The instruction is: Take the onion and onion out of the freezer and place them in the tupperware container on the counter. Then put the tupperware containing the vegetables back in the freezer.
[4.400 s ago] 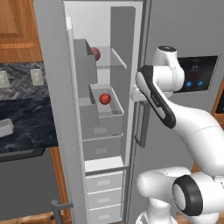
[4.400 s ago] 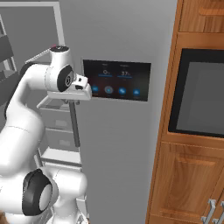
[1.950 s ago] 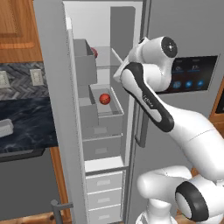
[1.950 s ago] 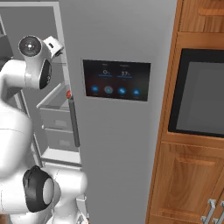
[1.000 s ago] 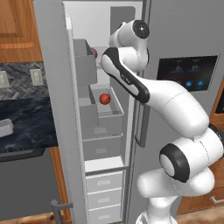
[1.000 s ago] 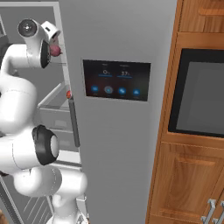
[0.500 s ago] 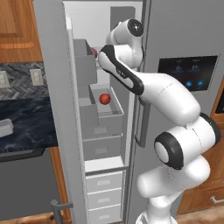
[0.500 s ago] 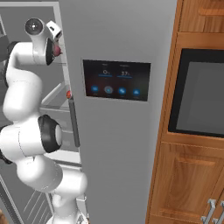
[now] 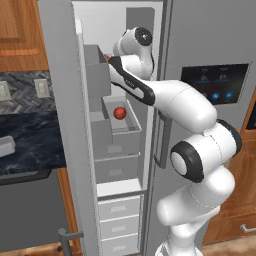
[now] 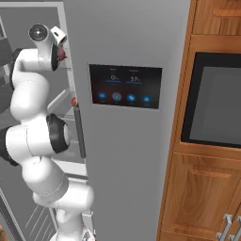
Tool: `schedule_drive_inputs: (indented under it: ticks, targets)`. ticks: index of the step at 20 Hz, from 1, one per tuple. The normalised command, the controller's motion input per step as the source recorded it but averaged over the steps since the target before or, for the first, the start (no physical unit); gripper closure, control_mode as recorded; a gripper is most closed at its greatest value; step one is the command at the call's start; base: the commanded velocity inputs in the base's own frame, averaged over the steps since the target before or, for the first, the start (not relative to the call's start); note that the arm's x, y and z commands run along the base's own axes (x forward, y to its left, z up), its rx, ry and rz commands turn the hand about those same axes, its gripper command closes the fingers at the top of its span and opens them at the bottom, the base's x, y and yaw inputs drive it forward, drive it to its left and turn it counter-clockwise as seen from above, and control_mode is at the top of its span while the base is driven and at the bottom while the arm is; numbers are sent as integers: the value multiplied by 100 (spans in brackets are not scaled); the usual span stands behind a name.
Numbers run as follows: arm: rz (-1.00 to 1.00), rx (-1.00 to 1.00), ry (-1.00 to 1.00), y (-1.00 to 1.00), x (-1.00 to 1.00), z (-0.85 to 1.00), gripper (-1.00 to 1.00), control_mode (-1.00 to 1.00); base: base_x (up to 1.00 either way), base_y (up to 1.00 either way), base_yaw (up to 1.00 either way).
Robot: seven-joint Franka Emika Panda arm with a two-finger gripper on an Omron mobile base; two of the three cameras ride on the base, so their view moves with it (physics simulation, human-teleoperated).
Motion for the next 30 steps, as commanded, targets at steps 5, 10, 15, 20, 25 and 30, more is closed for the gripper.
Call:
schedule_drive_inputs:
  ticks: [5,10,15,20,25,30]
  targets:
    - [0,0,1,10,39,0,-100,-100,0,0,0]
    - [-2,0,6,1,32,0,-100,-100,0,0,0]
    - [-3,0,9,1,32,-1,-100,-100,0,0,0]
    - [-2,0,13,10,30,-10,-100,-100,0,0,0]
    - [-2,0,7,18,27,-9,-100,-100,0,0,0]
    - [-2,0,5,4,20,-16,-100,-100,0,0,0]
